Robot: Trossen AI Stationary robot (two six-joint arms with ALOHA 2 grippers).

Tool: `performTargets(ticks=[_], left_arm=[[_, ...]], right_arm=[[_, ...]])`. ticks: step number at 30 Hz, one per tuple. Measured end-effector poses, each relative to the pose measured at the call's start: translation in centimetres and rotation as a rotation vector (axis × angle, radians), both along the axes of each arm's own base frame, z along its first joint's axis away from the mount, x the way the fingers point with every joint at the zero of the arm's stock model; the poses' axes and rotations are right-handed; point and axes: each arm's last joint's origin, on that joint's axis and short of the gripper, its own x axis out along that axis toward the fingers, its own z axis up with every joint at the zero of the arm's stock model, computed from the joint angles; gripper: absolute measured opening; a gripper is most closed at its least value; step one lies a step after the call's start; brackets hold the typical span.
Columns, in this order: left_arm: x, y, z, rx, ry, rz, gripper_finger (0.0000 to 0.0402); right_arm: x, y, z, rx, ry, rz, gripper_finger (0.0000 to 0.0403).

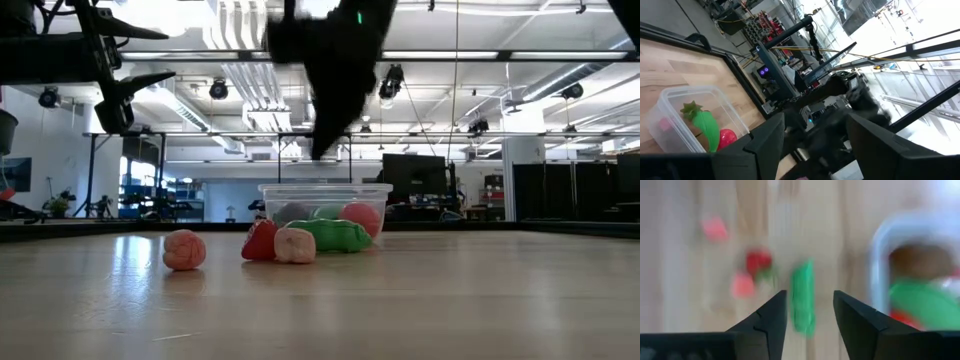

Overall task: Pick and placing Produce into tupperware
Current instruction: Put the green peas into the transparent bin

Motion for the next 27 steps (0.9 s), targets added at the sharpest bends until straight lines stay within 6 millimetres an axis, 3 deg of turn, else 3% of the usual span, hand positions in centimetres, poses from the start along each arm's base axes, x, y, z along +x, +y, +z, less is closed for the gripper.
performTargets(ticks=[4, 7, 15, 27], left_arm=[[0.0, 0.0, 0.0, 0.0, 0.0, 0.0, 0.0201], [0.0, 0.0, 0.0, 0.0, 0.0, 0.0, 0.0201], [0.0, 0.0, 0.0, 0.0, 0.0, 0.0, 0.0201], [0.0, 0.0, 0.0, 0.0, 0.0, 0.0, 0.0201]], right_arm=[[0.3, 0.2, -4.3, 0.029, 0.17, -0.046, 0.0182], [0.6, 0.6, -5.5, 0.035, 0.199, -0.045, 0.0205], [0.9, 0.7, -5.9, -0.027, 0.169, -0.033, 0.0235], [1.3, 0.7, -6.5, -0.02, 0.13, -0.034, 0.0225]])
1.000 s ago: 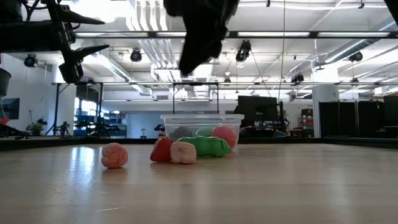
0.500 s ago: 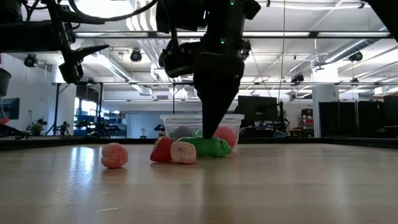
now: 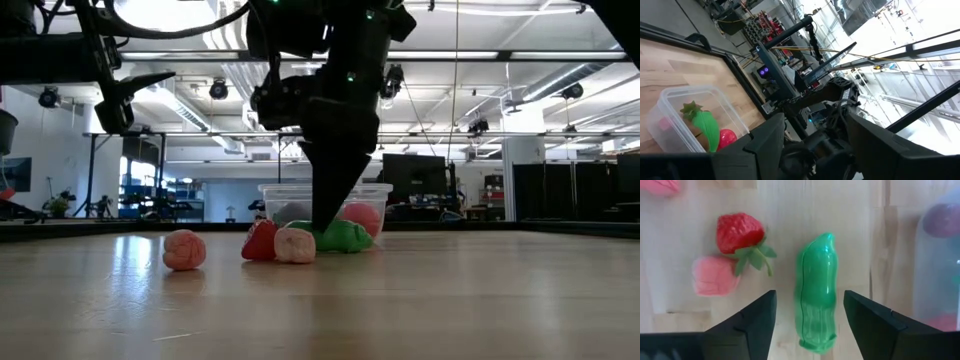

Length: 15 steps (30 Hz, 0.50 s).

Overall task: Pick and placing Produce into tupperware
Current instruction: Put the green peas into the transparent bin

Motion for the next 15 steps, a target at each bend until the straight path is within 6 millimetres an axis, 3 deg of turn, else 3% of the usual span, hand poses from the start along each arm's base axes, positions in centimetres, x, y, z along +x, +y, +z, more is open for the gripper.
performTargets(ticks=[7, 15], left_arm=[[0.0, 0.0, 0.0, 0.0, 0.0, 0.0, 0.0201], [0.0, 0.0, 0.0, 0.0, 0.0, 0.0, 0.0201]], right_arm=[[-0.1, 0.0, -0.8, 0.003, -0.011, -0.006, 0.0228], [-0.5, -0.2, -1.7, -0.015, 0.002, -0.067, 0.0205]])
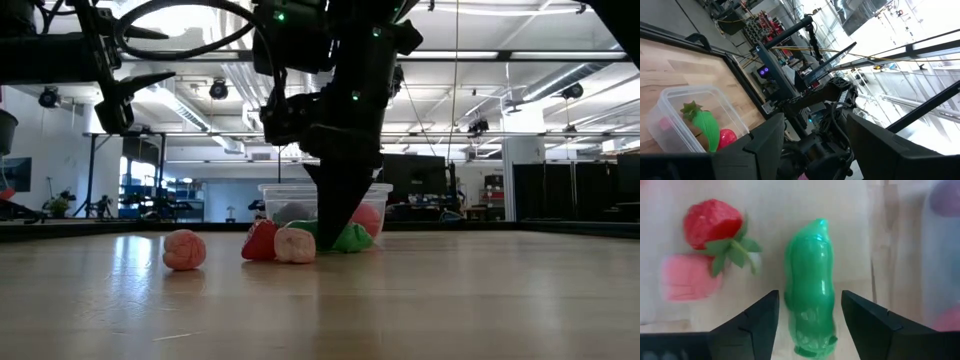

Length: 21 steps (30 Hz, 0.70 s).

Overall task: Pick and placing Produce into tupperware
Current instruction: Put the green peas into the transparent bin

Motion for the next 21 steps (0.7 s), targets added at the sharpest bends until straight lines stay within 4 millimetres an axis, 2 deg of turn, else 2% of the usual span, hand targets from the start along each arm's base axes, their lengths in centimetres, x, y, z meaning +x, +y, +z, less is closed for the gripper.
performTargets(ticks=[13, 21], left_arm=[[0.0, 0.0, 0.0, 0.0, 0.0, 0.0, 0.0201], [0.0, 0.0, 0.0, 0.0, 0.0, 0.0, 0.0201]], right_arm=[[0.2, 0.0, 0.1, -0.018, -0.028, -0.005, 0.0132], [0.7, 0.1, 1.0, -0.012, -0.058, -0.005, 0.0133]])
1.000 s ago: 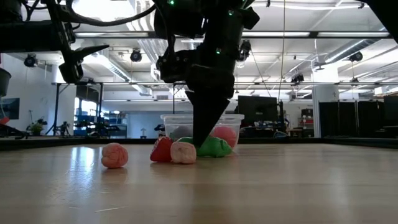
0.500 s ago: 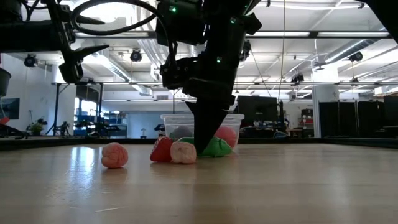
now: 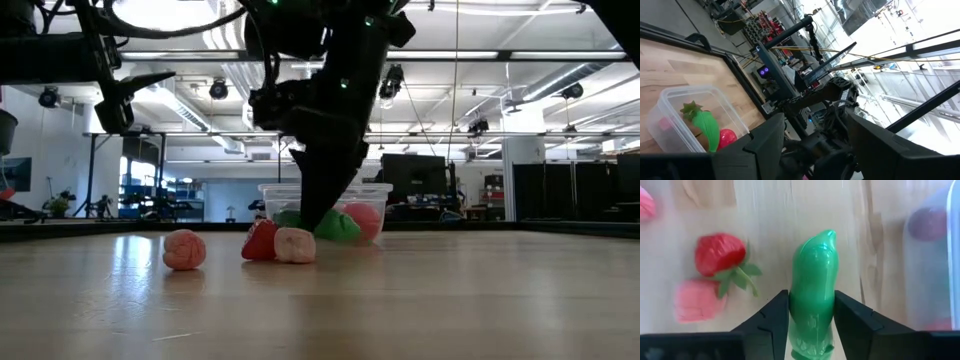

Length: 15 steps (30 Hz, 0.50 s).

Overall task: Pick and placing Produce into tupperware
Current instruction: Put the green peas into the transparent bin

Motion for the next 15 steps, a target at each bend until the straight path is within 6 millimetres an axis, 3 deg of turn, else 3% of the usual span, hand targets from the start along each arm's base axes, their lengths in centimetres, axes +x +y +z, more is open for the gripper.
performTargets(ticks=[4, 11, 15], left_arm=[[0.0, 0.0, 0.0, 0.0, 0.0, 0.0, 0.0201], [0.0, 0.0, 0.0, 0.0, 0.0, 0.0, 0.0201], [0.0, 0.0, 0.0, 0.0, 0.0, 0.0, 0.0201]], right_arm=[[0.6, 0.2, 1.8, 0.007, -0.026, 0.003, 0.0136], [1.7, 0.2, 8.3, -0.078, -0.138, -0.032, 0.0133], [1.9, -2.2, 10.9, -0.173, -0.185, -0.177, 0.0136]])
